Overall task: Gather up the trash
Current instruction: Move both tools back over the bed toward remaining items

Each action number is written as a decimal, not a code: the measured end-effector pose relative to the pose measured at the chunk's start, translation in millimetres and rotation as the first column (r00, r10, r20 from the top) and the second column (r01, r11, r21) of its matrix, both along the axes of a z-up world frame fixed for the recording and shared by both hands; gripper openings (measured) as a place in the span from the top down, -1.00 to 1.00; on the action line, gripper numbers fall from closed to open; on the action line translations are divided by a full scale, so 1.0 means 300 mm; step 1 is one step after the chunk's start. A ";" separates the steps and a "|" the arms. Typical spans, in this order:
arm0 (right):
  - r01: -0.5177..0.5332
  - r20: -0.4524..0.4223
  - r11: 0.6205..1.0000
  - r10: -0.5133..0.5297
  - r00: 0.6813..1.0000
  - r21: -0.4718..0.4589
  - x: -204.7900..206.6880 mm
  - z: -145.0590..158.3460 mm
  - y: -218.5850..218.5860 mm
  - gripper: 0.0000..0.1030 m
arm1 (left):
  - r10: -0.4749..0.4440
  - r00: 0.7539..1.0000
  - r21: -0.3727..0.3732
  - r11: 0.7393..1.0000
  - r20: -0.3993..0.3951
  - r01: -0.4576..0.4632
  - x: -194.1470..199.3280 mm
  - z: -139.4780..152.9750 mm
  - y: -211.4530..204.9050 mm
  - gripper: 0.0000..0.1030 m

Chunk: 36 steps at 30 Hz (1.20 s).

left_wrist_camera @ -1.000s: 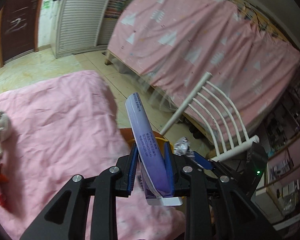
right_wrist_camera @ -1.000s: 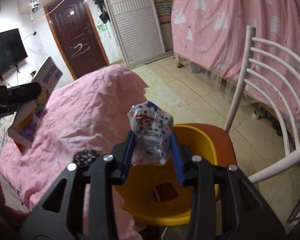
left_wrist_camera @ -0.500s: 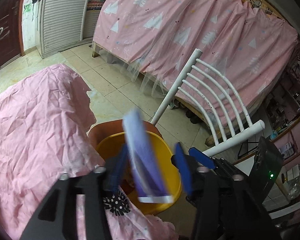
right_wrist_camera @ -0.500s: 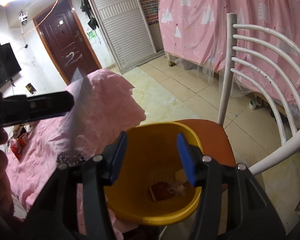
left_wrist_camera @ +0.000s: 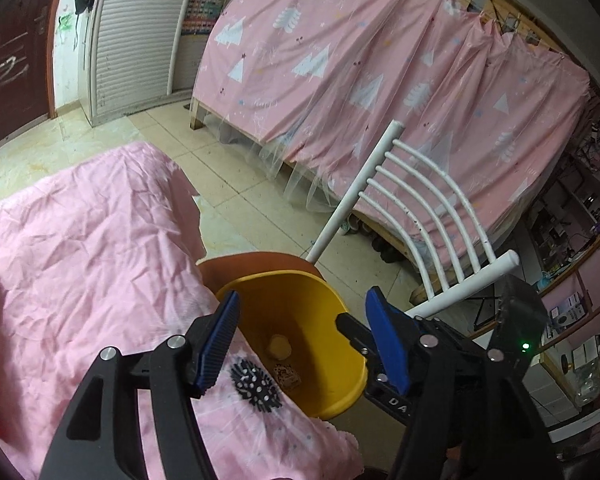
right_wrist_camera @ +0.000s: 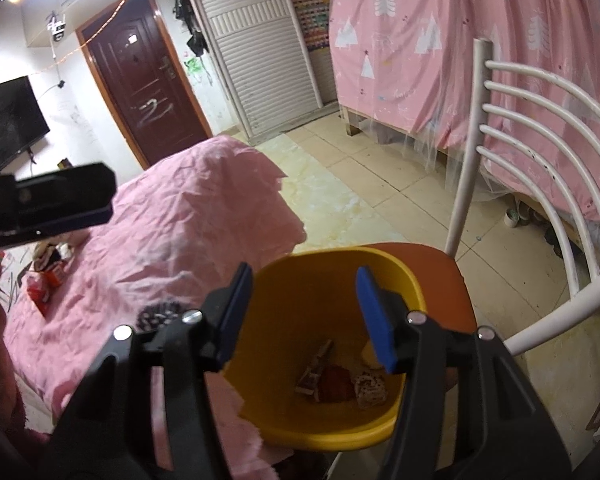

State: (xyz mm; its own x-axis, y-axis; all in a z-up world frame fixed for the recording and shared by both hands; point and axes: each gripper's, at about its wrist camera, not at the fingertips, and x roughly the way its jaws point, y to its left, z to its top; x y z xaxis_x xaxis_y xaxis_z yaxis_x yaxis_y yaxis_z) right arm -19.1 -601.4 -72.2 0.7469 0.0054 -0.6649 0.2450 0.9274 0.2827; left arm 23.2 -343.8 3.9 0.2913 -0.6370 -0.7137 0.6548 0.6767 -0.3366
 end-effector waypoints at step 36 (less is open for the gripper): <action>-0.436 0.026 0.896 0.439 0.898 -0.078 0.246 0.158 0.745 -0.53 | 0.416 0.877 0.031 0.900 0.240 -0.436 0.159 0.132 1.030 -0.39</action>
